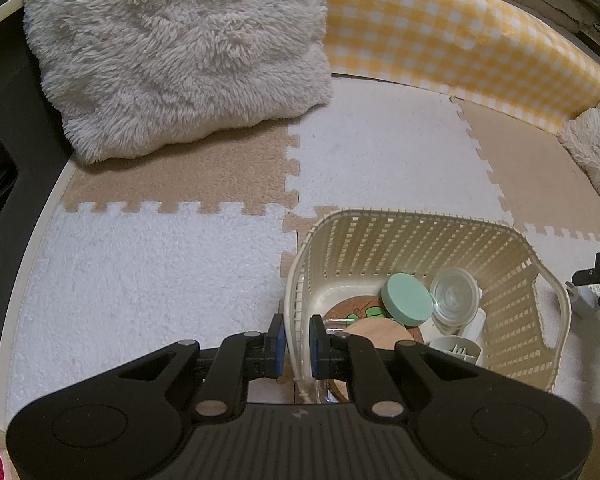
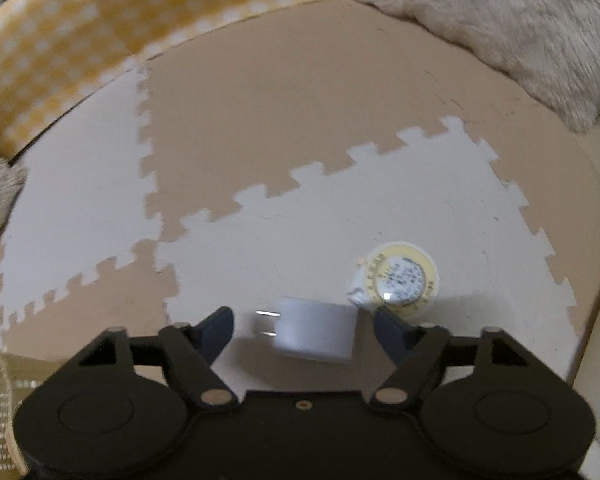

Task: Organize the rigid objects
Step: 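Withdraw the right gripper and move it to the white USB charger, then grasp the white USB charger with the right gripper, then lift the white charger with the right gripper and carry it over the basket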

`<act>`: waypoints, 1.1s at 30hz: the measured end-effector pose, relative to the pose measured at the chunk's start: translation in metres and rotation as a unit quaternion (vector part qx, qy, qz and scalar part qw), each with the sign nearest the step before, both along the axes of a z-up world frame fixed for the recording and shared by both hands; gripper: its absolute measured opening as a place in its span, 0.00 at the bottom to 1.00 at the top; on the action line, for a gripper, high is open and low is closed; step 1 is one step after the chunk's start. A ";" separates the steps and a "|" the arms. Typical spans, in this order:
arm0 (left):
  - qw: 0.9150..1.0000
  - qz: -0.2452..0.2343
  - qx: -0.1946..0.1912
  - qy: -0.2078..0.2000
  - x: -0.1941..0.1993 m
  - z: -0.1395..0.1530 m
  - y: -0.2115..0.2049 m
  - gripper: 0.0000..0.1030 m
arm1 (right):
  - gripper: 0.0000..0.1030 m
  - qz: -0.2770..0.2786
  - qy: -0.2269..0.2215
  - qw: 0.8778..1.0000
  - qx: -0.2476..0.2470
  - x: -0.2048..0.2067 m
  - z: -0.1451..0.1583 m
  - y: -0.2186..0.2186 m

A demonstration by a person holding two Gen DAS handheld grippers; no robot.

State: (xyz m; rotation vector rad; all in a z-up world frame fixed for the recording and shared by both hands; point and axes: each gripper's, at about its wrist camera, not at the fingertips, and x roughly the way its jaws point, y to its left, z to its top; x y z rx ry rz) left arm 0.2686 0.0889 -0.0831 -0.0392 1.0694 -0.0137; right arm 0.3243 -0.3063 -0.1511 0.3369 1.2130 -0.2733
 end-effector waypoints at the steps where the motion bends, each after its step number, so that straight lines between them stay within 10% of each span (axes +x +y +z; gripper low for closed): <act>1: 1.000 -0.001 0.002 0.000 0.000 0.000 0.000 0.11 | 0.63 0.000 0.002 1.000 -0.003 0.000 -0.001 -0.001; 11: 1.000 -0.001 0.003 0.000 0.000 0.000 -0.001 0.11 | 0.47 0.022 0.003 1.000 -0.018 0.002 -0.003 0.003; 33: 1.000 -0.002 0.003 0.000 0.000 0.000 -0.001 0.11 | 0.46 0.037 -0.058 0.998 -0.006 -0.004 0.030 0.009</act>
